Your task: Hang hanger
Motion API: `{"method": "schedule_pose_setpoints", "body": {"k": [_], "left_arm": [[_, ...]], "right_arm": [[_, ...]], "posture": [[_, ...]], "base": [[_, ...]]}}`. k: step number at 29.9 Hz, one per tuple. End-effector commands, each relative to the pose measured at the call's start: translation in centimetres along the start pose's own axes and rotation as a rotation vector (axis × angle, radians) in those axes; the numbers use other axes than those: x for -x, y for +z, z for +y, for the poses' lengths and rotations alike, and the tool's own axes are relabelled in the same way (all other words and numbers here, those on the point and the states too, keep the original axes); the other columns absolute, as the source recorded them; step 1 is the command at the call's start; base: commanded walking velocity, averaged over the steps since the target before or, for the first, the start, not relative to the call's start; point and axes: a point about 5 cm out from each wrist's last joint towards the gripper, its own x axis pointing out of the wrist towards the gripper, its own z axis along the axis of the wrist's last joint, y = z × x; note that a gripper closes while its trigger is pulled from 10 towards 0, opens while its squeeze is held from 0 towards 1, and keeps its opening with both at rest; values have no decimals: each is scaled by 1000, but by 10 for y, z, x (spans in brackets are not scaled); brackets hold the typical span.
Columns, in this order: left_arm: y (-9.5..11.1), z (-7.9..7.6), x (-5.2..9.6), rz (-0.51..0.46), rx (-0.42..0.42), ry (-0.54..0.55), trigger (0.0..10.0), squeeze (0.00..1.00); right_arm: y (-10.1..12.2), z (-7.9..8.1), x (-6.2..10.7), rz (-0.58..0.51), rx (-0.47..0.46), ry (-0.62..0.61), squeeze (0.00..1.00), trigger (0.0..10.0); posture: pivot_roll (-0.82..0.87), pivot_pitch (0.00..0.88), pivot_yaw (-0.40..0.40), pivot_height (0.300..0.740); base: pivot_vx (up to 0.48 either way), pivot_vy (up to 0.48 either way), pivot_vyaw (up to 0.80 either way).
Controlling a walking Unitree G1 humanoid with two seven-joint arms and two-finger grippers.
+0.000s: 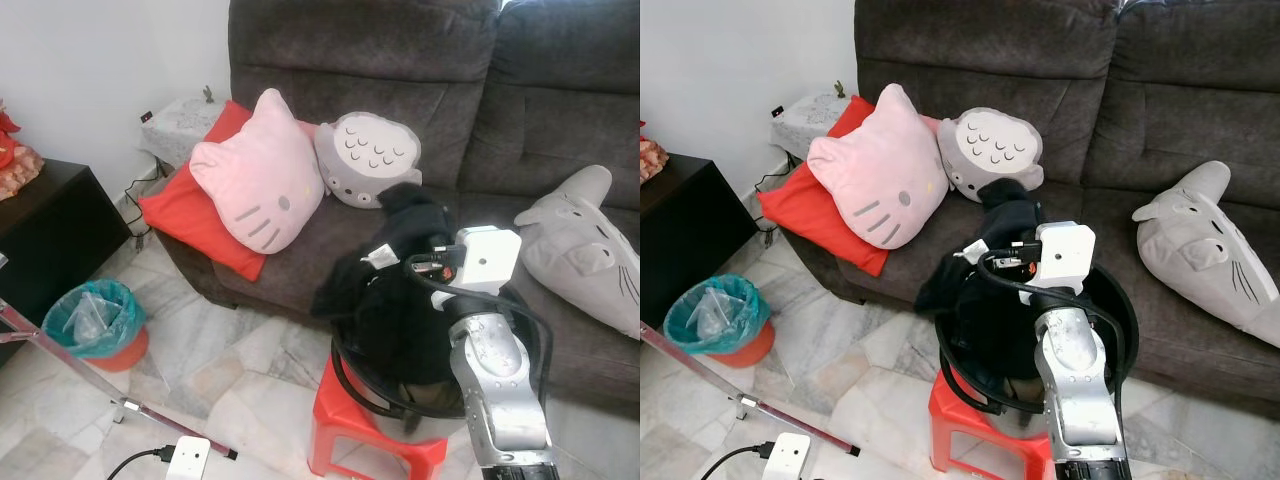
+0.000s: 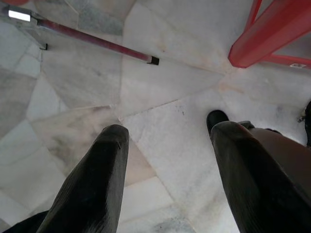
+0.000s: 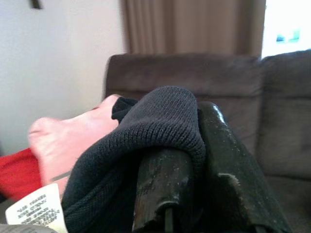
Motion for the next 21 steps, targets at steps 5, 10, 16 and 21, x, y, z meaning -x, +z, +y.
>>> {"method": "schedule_pose_setpoints", "body": {"k": [5, 10, 16, 21], "left_arm": [[-6, 6, 2, 13, 17, 18, 10000, 0], [-7, 6, 2, 13, 18, 12, 10000, 0], [-9, 7, 3, 13, 16, 9, 10000, 0], [-11, 7, 3, 17, 13, 6, 10000, 0]], "right_arm": [[-4, 1, 15, 1, -15, -90, 0, 10000], [-7, 2, 17, 2, -9, -117, 0, 10000], [-8, 2, 17, -1, -8, -150, 0, 10000], [-8, 3, 19, -5, -10, -152, 0, 10000]], "posture": [[-80, 0, 90, 740], [-78, 0, 92, 740], [-76, 0, 92, 740], [-77, 0, 90, 740]], "base": [[0, 0, 0], [0, 0, 0], [0, 0, 0], [0, 0, 0]]}}
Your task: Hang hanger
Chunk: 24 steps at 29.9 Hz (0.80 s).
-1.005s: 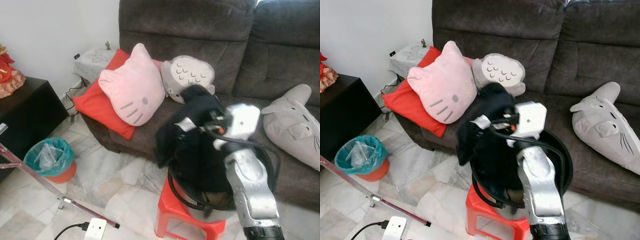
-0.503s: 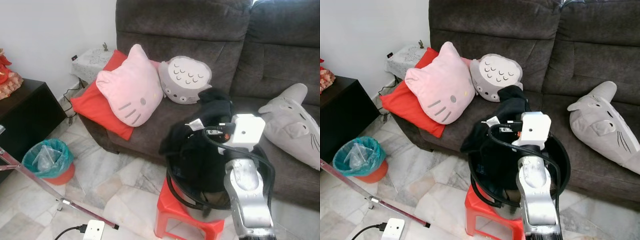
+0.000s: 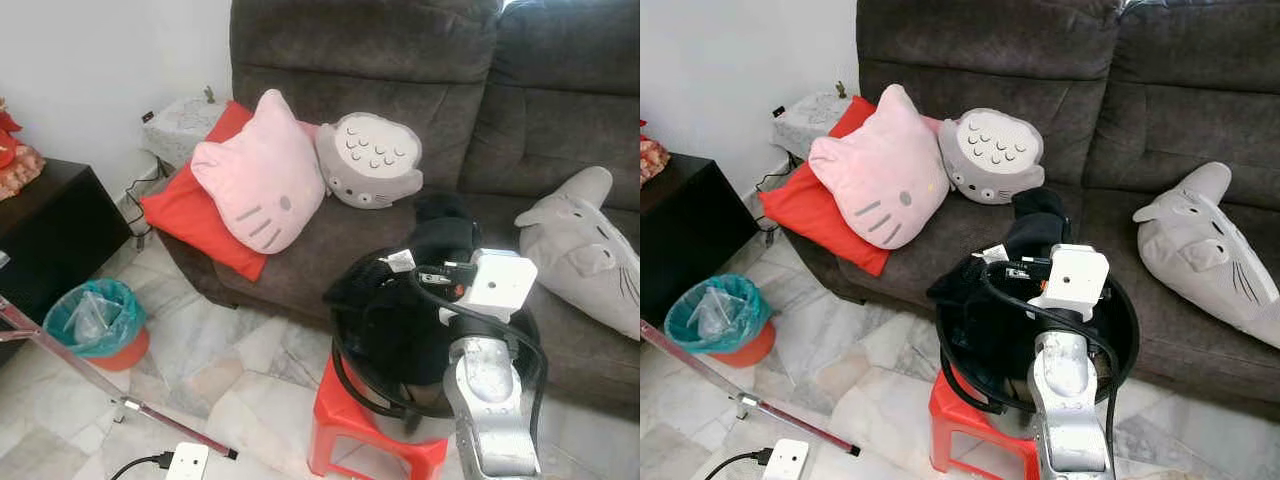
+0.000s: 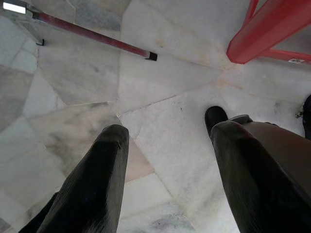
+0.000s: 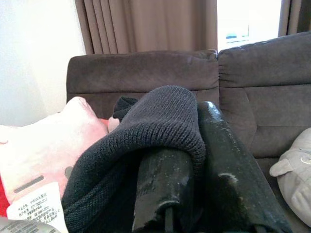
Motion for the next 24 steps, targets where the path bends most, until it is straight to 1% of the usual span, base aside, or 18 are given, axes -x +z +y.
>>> {"method": "schedule_pose_setpoints", "body": {"k": [1, 8, 13, 24], "left_arm": [[-5, 7, 2, 8, 12, 13, 10000, 0], [-4, 7, 2, 0, 26, 15, 10000, 0], [-3, 7, 1, -1, 33, 17, 10000, 0], [-2, 6, 1, -8, 41, 18, 10000, 0]], "right_arm": [[5, 4, -1, -28, -1, 5, 0, 10000], [9, 2, -5, -44, 4, -12, 0, 10000], [8, -1, -6, -41, 9, -22, 0, 10000], [10, 1, -10, -50, 5, -20, 0, 10000]], "posture": [[-75, 0, 88, 740], [-77, 0, 91, 740], [-79, 0, 93, 740], [-77, 0, 92, 740]], "base": [[0, 0, 0], [0, 0, 0], [-274, 0, 0], [-306, 0, 0]]}}
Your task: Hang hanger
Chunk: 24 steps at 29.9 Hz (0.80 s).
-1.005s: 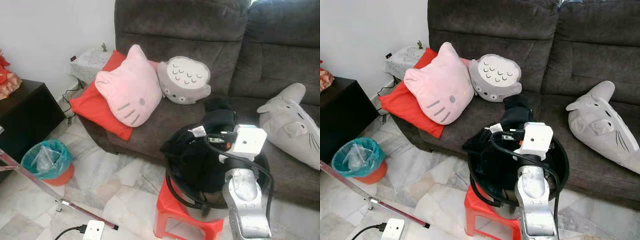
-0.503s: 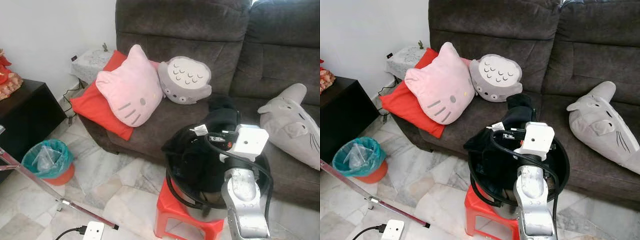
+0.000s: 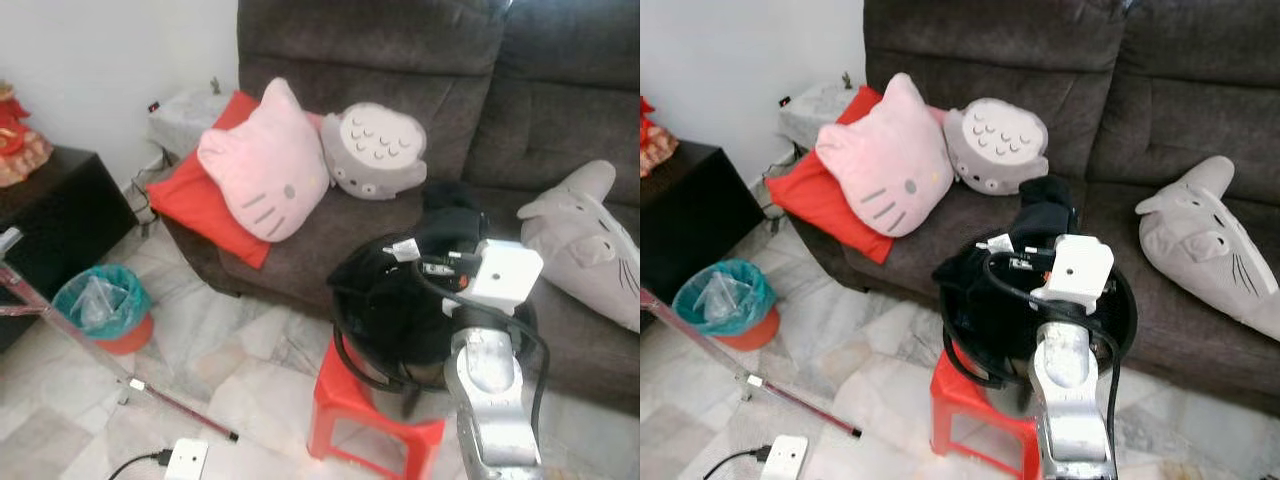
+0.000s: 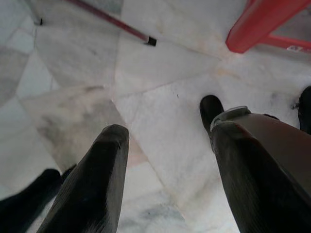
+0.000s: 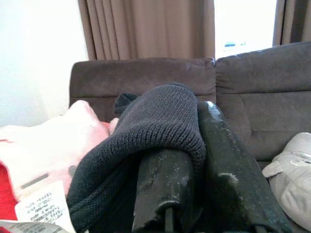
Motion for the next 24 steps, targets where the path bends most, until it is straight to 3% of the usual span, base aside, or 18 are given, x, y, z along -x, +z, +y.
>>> {"method": "schedule_pose_setpoints", "body": {"k": [1, 24], "left_arm": [[-5, 5, 1, 12, 15, 13, 10000, 0], [-4, 4, 1, 6, 25, 12, 10000, 0]], "right_arm": [[3, 4, -2, -16, -5, 9, 0, 10000], [4, 3, -5, -31, -5, 5, 0, 10000]], "posture": [[-76, 0, 91, 740], [-75, 0, 90, 740]], "base": [[-307, 0, 0], [-311, 0, 0]]}}
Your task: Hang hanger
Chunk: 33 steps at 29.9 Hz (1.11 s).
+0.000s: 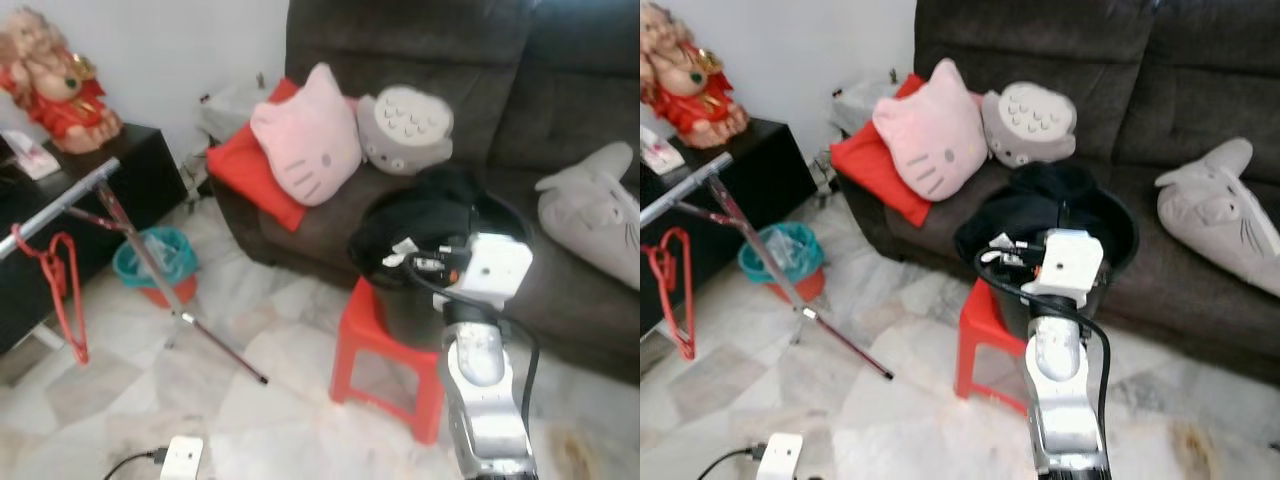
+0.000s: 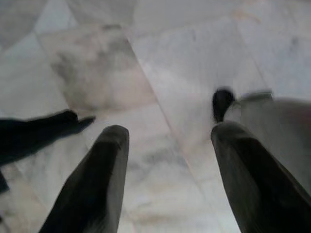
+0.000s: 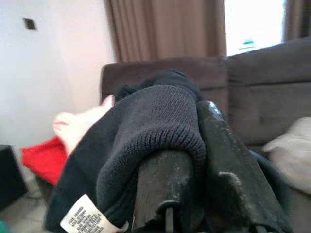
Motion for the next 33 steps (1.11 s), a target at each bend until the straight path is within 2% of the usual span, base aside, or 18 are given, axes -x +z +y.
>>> {"method": "schedule_pose_setpoints", "body": {"k": [1, 33], "left_arm": [[1, 4, 0, -4, -2, 9, 10000, 0], [2, 3, 0, -9, 4, 8, 10000, 0]], "right_arm": [[7, 6, -1, -30, -22, 8, 0, 10000], [8, 10, -4, -42, -22, 36, 0, 10000]], "posture": [[-75, 0, 89, 740], [-73, 0, 86, 740]], "base": [[-311, 0, 0], [-310, 0, 0]]}}
